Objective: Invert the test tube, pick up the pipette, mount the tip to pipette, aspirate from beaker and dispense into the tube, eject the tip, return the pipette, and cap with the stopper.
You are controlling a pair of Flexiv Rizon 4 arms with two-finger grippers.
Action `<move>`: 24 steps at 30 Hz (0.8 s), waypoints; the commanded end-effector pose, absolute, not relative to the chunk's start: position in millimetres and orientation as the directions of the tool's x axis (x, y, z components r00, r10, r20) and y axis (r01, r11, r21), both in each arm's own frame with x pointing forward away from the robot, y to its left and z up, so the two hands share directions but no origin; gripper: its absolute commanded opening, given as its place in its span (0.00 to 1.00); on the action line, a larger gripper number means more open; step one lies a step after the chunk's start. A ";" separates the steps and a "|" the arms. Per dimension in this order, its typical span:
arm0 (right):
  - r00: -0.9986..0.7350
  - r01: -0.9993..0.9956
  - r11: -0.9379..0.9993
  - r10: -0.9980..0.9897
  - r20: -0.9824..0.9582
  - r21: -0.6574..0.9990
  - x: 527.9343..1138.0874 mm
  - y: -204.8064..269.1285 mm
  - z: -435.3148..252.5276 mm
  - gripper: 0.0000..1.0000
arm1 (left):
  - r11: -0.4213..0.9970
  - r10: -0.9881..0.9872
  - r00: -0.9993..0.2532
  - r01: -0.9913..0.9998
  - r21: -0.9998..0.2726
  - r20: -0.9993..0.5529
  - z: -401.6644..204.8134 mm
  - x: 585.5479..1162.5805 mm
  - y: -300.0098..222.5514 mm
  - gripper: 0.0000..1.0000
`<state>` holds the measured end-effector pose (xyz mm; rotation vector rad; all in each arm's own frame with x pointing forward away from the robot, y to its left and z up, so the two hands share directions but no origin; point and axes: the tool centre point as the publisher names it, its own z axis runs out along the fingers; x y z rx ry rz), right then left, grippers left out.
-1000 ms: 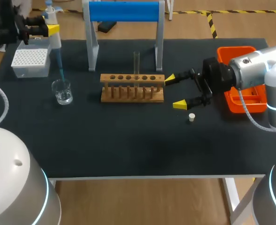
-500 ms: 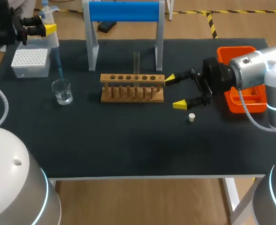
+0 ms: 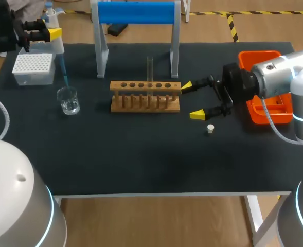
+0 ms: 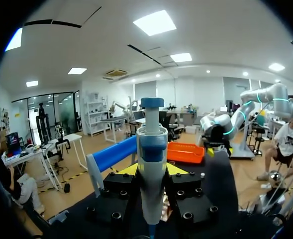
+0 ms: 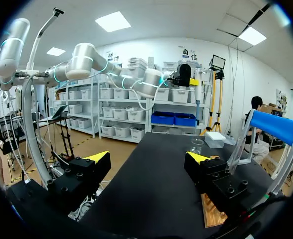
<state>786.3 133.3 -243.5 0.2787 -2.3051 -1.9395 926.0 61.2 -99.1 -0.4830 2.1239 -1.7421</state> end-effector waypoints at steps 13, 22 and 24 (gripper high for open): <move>-0.976 -0.066 0.165 -0.216 -0.029 0.984 786.4 132.3 -243.0 1.00 | 0.184 -0.474 -0.879 -0.038 -0.982 -0.055 -99.6 925.6 60.8 0.00; -0.987 -0.070 0.215 -0.160 -0.035 0.974 777.0 150.1 -237.2 1.00 | 0.184 -0.474 -0.879 -0.038 -0.982 -0.055 -99.6 925.6 60.8 0.00; -0.989 -0.061 0.240 -0.146 -0.026 0.969 774.7 157.3 -237.6 1.00 | 0.184 -0.474 -0.879 -0.038 -0.982 -0.055 -99.6 925.6 60.8 0.00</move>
